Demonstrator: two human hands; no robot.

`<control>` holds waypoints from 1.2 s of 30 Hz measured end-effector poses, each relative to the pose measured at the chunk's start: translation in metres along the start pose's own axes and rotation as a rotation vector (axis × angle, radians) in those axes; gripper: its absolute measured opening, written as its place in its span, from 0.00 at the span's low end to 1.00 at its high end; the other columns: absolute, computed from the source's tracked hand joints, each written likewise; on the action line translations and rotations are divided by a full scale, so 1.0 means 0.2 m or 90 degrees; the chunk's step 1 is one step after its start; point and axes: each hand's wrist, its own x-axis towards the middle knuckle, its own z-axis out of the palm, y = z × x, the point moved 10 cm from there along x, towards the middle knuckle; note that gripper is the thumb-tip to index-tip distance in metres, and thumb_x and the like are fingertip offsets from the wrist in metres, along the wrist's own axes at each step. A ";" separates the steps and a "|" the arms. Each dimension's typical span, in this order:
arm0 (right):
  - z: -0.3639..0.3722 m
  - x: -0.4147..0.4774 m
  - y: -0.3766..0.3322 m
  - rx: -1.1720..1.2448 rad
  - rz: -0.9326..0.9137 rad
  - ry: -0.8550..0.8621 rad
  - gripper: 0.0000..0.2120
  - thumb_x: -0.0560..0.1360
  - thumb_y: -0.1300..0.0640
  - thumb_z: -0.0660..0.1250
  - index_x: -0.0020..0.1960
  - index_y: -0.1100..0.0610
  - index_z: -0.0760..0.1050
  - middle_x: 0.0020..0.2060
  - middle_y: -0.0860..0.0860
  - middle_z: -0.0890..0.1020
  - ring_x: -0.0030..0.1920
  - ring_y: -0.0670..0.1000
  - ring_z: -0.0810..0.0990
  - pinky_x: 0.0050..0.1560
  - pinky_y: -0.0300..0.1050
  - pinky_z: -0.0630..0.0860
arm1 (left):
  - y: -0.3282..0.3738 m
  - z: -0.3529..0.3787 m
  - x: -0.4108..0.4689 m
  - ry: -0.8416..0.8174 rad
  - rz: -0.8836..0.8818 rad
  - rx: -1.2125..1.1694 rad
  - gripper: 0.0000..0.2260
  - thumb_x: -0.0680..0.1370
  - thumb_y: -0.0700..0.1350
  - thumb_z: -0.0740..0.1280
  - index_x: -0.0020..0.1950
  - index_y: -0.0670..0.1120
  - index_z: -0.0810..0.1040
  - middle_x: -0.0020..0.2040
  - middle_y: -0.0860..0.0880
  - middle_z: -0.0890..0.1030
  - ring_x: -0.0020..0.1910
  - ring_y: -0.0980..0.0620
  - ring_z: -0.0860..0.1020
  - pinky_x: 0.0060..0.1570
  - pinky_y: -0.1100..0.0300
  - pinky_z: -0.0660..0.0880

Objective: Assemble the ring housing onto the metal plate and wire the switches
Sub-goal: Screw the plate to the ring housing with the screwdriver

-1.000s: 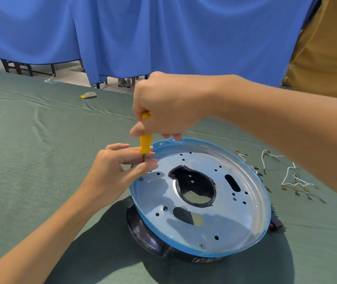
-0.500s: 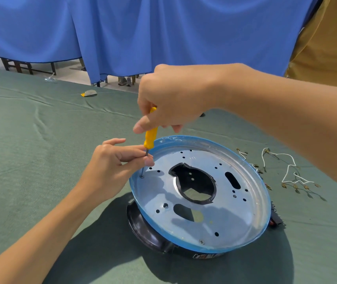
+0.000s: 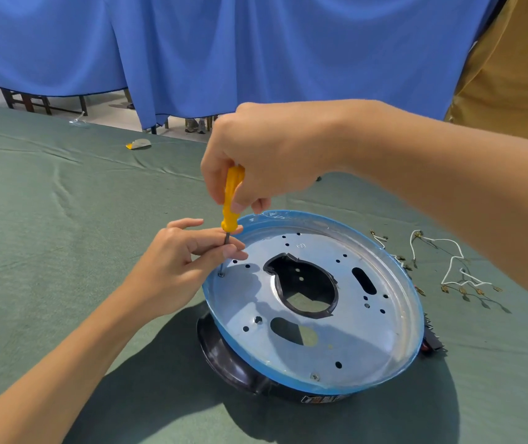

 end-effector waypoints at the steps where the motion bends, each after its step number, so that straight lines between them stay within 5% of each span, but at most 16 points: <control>1: 0.00 0.00 0.00 -0.003 0.002 0.006 0.05 0.75 0.53 0.70 0.41 0.52 0.80 0.26 0.44 0.82 0.27 0.40 0.81 0.30 0.32 0.74 | 0.00 0.00 0.00 0.000 0.001 -0.011 0.09 0.77 0.47 0.64 0.47 0.50 0.85 0.52 0.70 0.81 0.60 0.70 0.76 0.71 0.52 0.62; 5: 0.05 0.02 0.01 -0.033 0.025 0.011 0.21 0.81 0.48 0.60 0.34 0.58 0.75 0.22 0.47 0.80 0.23 0.44 0.80 0.27 0.33 0.73 | -0.02 -0.04 -0.01 0.072 -0.020 -0.015 0.05 0.75 0.44 0.71 0.43 0.50 0.87 0.45 0.68 0.83 0.55 0.69 0.78 0.69 0.50 0.65; 11: 0.01 0.03 -0.03 -0.032 -0.020 0.014 0.04 0.73 0.50 0.72 0.42 0.49 0.78 0.25 0.43 0.81 0.28 0.40 0.81 0.27 0.33 0.72 | -0.02 0.00 0.01 -0.007 -0.020 -0.053 0.10 0.80 0.47 0.65 0.47 0.47 0.86 0.50 0.64 0.84 0.61 0.67 0.76 0.70 0.45 0.64; 17: 0.09 0.05 0.01 -0.057 0.017 0.012 0.22 0.80 0.48 0.59 0.33 0.59 0.76 0.22 0.49 0.80 0.20 0.47 0.78 0.23 0.37 0.73 | -0.01 -0.07 -0.01 0.109 -0.025 -0.044 0.03 0.71 0.51 0.72 0.40 0.56 0.85 0.44 0.68 0.83 0.51 0.68 0.80 0.69 0.49 0.65; 20: 0.08 0.05 0.02 -0.048 0.019 -0.011 0.17 0.76 0.41 0.65 0.39 0.55 0.79 0.23 0.46 0.80 0.24 0.46 0.80 0.21 0.34 0.70 | -0.01 -0.06 0.00 0.093 -0.022 -0.046 0.06 0.74 0.49 0.72 0.40 0.51 0.87 0.45 0.62 0.85 0.51 0.66 0.80 0.68 0.46 0.67; 24: 0.10 0.04 -0.04 -0.045 -0.026 -0.034 0.02 0.71 0.52 0.72 0.41 0.48 0.80 0.24 0.43 0.81 0.26 0.39 0.79 0.24 0.32 0.72 | 0.02 -0.04 0.01 0.049 0.003 -0.018 0.08 0.76 0.48 0.67 0.44 0.49 0.86 0.46 0.66 0.84 0.53 0.68 0.79 0.69 0.50 0.65; 30: 0.15 0.03 0.00 0.009 0.022 -0.058 0.04 0.72 0.55 0.70 0.39 0.54 0.82 0.21 0.45 0.79 0.22 0.42 0.76 0.20 0.29 0.65 | 0.04 -0.06 0.00 0.101 0.009 0.014 0.05 0.73 0.51 0.71 0.46 0.53 0.86 0.42 0.77 0.78 0.49 0.72 0.78 0.64 0.62 0.66; 36: 0.14 0.05 -0.03 0.002 0.103 -0.032 0.10 0.67 0.63 0.66 0.28 0.57 0.77 0.19 0.48 0.78 0.20 0.46 0.75 0.20 0.31 0.69 | 0.05 -0.09 0.00 0.139 -0.008 0.014 0.08 0.69 0.45 0.78 0.39 0.59 0.86 0.37 0.77 0.77 0.43 0.69 0.79 0.59 0.46 0.73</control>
